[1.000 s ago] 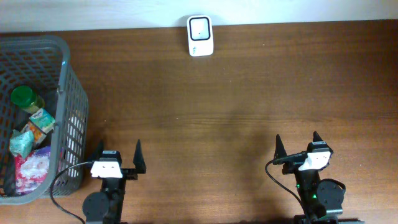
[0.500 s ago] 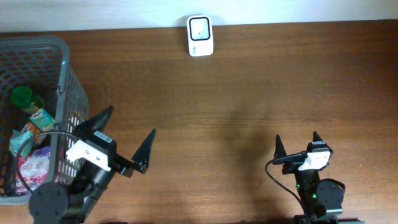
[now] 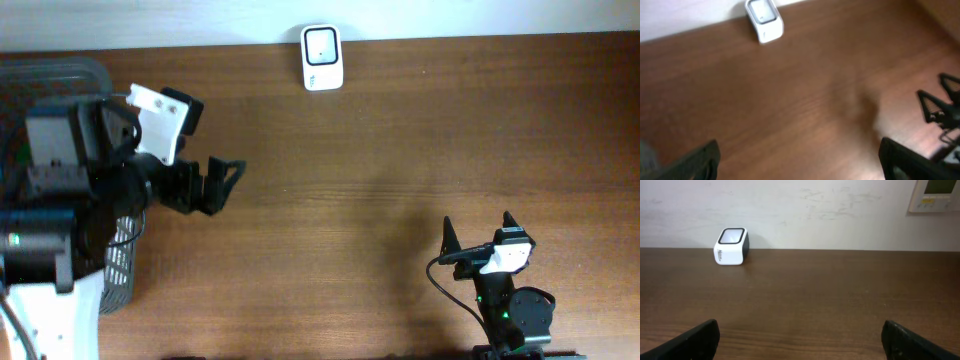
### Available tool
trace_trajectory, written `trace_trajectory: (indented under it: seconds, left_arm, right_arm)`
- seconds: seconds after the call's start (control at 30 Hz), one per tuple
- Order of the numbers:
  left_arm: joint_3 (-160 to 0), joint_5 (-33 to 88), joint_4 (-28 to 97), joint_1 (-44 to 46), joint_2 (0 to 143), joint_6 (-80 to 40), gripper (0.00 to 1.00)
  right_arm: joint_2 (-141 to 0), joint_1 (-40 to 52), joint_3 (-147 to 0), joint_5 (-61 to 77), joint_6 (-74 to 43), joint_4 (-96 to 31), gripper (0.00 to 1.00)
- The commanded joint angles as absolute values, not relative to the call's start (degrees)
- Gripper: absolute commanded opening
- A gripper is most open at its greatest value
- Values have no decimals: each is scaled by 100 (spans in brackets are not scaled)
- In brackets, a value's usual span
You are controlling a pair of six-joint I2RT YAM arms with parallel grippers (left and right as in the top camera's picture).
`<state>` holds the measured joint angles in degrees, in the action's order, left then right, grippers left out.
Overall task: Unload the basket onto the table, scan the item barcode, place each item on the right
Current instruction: 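Reach the left gripper into the basket and grasp the red-purple pack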
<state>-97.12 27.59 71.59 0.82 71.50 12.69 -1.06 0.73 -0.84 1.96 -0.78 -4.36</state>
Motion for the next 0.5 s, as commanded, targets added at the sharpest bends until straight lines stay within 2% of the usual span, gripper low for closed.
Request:
trace_trajectory:
  seconds: [0.0, 0.03, 0.07, 0.33, 0.4, 0.47]
  left_arm:
    - [-10254, 2637, 7415, 84, 7467, 1378, 99]
    - [-10254, 3288, 7408, 84, 7450, 1378, 99]
    - [-10254, 3382, 7402, 84, 7452, 1378, 99]
    - [-10254, 3301, 7238, 84, 7456, 1350, 99]
    - [-10311, 3295, 6895, 84, 7456, 847, 99]
    - [-10593, 2388, 6864, 84, 7456, 515, 99]
  right_arm:
    - [-73, 73, -32, 187, -43, -445, 98]
    - [-73, 73, -32, 187, -43, -445, 99]
    - [-73, 73, -32, 187, -43, -445, 99]
    - [-73, 73, -32, 187, -43, -445, 99]
    - [-73, 73, -32, 187, -43, -445, 99]
    - [-73, 73, -32, 187, -43, -445, 99]
